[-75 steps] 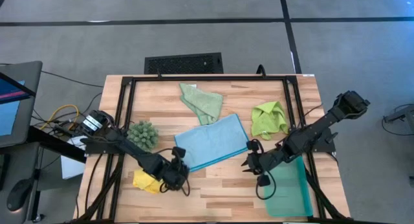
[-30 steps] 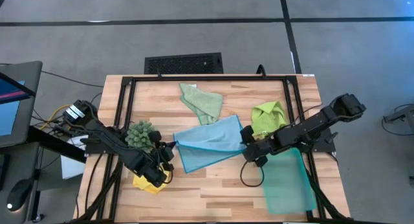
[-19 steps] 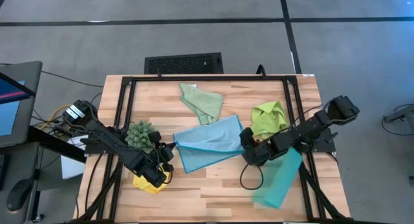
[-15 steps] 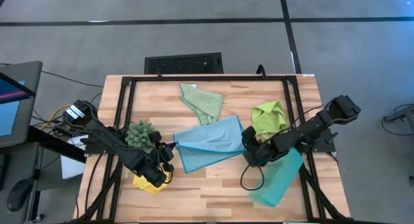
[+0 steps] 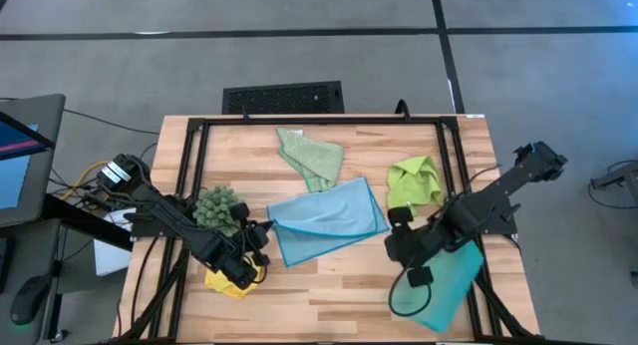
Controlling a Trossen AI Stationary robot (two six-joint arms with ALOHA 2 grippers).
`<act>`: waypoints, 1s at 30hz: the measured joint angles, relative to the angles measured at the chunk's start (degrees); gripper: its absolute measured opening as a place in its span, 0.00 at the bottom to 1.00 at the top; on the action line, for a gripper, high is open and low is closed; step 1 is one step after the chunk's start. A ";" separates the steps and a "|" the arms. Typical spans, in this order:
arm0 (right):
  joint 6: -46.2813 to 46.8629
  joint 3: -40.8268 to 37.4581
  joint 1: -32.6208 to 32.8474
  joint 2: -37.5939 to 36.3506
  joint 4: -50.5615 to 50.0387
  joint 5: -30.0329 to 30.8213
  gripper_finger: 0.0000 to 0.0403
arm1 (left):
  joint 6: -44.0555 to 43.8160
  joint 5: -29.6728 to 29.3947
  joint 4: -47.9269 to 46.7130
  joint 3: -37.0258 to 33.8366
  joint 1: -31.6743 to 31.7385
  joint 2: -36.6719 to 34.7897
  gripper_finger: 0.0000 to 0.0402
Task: Fold microfiber towels
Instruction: Fold the blue microfiber cloth
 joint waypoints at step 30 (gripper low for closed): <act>-10.83 -1.21 -10.68 13.40 7.29 5.88 0.27 | -0.37 -10.41 -6.92 4.50 -0.13 0.02 0.00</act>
